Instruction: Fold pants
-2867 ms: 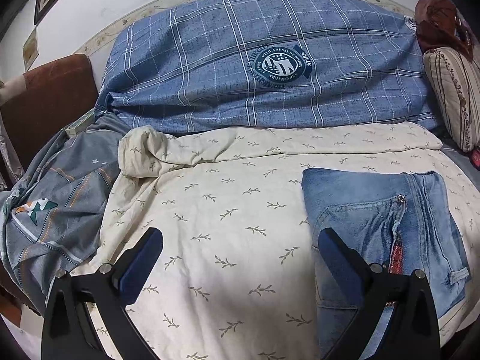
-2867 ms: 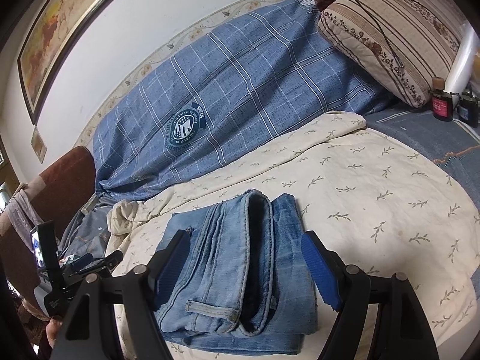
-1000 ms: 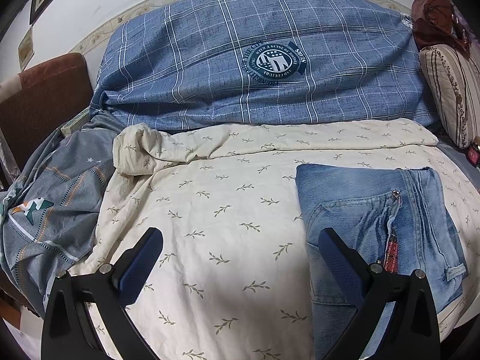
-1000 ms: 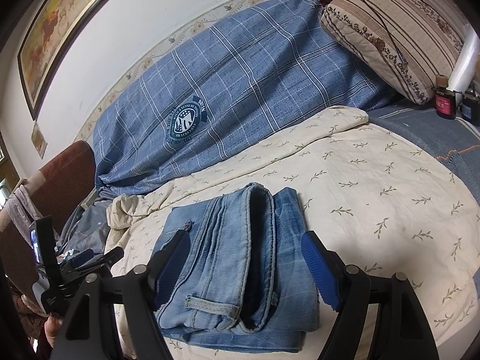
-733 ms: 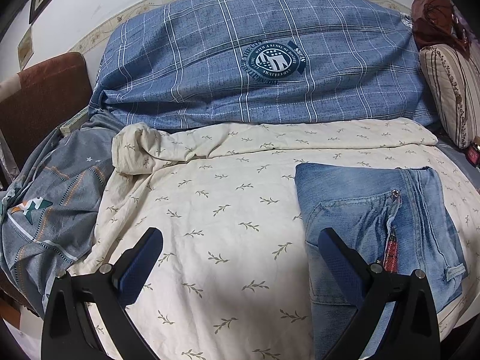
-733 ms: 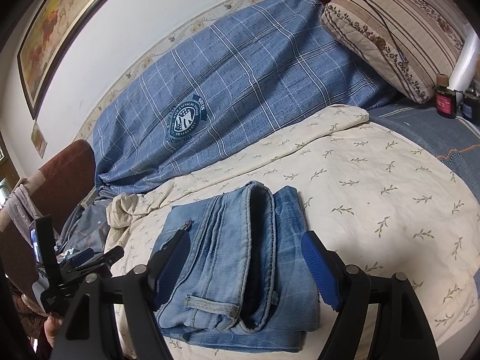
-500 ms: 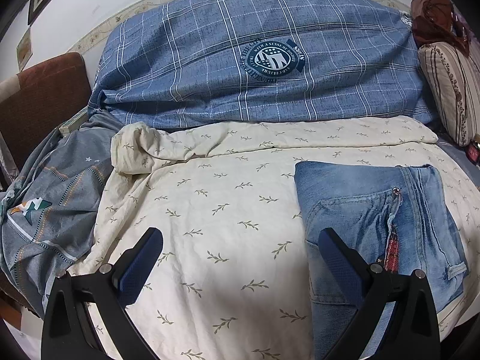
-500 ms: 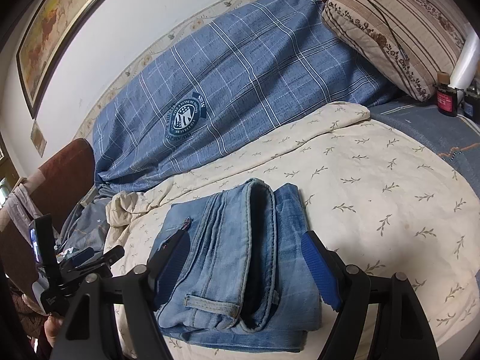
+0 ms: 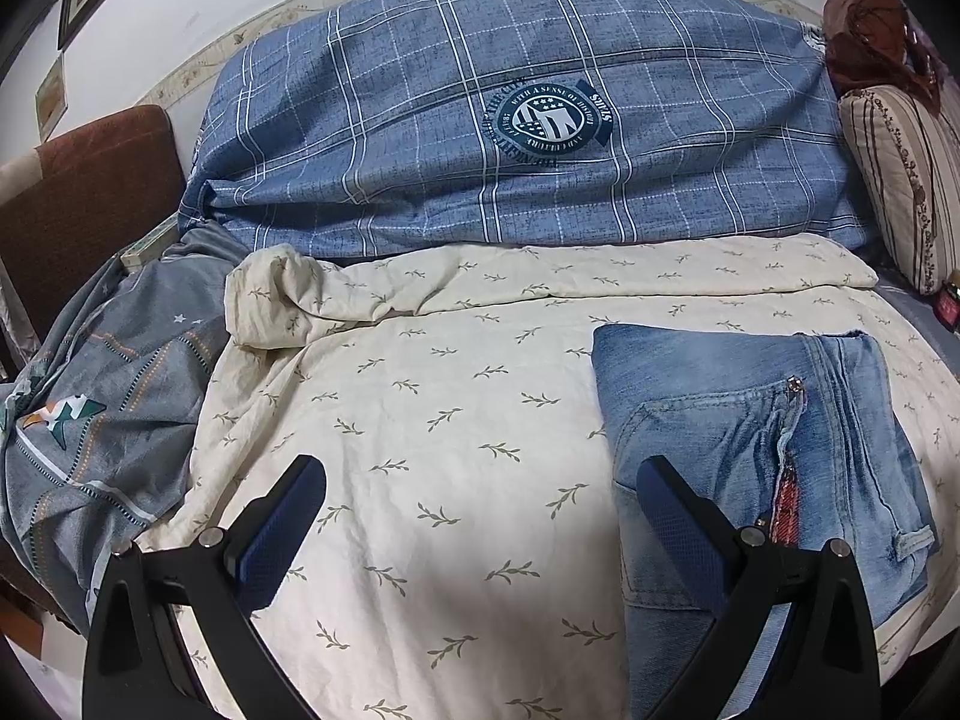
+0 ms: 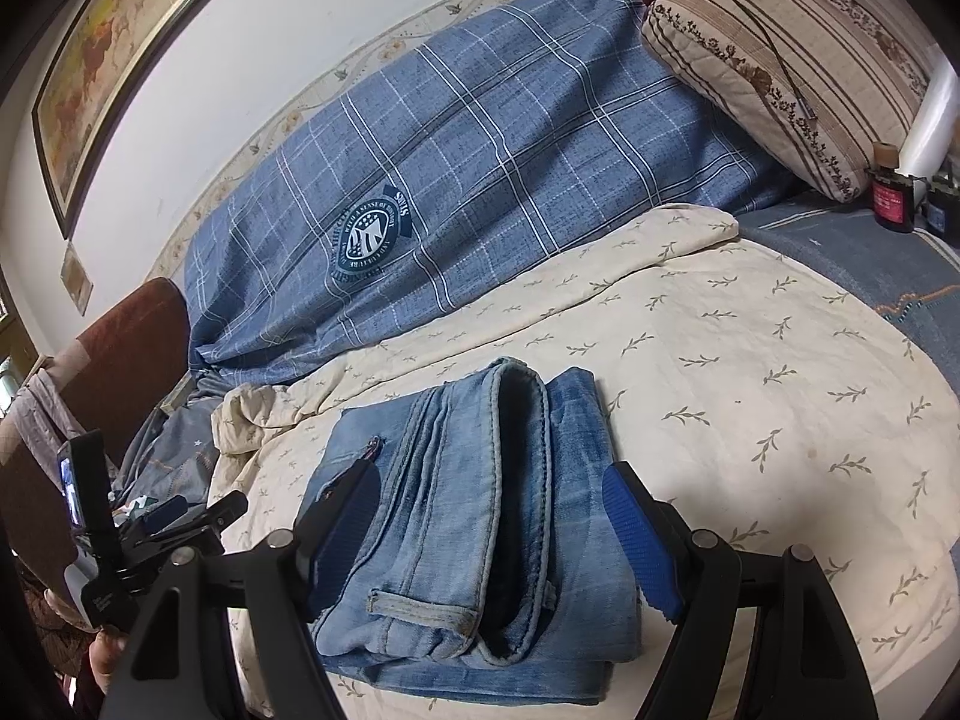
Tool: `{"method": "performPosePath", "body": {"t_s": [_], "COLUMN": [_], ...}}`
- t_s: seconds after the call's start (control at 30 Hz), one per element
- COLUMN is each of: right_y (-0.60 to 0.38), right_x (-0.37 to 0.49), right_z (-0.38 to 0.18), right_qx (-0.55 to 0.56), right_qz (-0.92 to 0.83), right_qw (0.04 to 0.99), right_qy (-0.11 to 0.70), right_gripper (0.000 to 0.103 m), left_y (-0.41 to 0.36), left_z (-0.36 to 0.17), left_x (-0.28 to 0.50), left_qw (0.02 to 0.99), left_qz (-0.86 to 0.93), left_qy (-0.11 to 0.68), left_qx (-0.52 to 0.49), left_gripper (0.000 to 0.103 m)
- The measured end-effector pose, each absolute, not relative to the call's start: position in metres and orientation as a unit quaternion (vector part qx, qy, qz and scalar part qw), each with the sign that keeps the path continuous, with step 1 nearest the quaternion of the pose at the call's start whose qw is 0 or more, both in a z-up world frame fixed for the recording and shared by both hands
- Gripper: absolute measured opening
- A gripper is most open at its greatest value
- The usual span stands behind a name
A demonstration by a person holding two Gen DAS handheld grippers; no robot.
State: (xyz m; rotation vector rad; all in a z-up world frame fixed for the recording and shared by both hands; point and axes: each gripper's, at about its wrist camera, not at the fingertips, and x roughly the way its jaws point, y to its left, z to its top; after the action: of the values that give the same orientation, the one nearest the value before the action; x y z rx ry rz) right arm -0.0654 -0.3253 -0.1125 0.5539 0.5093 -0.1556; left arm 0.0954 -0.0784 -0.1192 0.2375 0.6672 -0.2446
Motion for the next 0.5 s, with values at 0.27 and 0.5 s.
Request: {"method": "performPosePath", "body": {"t_s": [0.27, 0.5], "right_y": [-0.3268, -0.3281], "right_x": [-0.0664, -0.0670], "right_z": [-0.1123, -0.1119], "right_qx": [0.272, 0.273], "right_qz": [-0.077, -0.077], "right_qw": [0.927, 0.927], "right_qy": [0.248, 0.246], "right_gripper": [0.080, 0.080], "left_y": [-0.0800, -0.0807], "left_z": [-0.1194, -0.1194], "left_x": [0.0945, 0.0941], "left_qw": [0.930, 0.930], "left_qz": [-0.121, -0.121], "left_qy": [0.325, 0.325], "left_qx": [0.120, 0.120], "left_gripper": [0.103, 0.103]}}
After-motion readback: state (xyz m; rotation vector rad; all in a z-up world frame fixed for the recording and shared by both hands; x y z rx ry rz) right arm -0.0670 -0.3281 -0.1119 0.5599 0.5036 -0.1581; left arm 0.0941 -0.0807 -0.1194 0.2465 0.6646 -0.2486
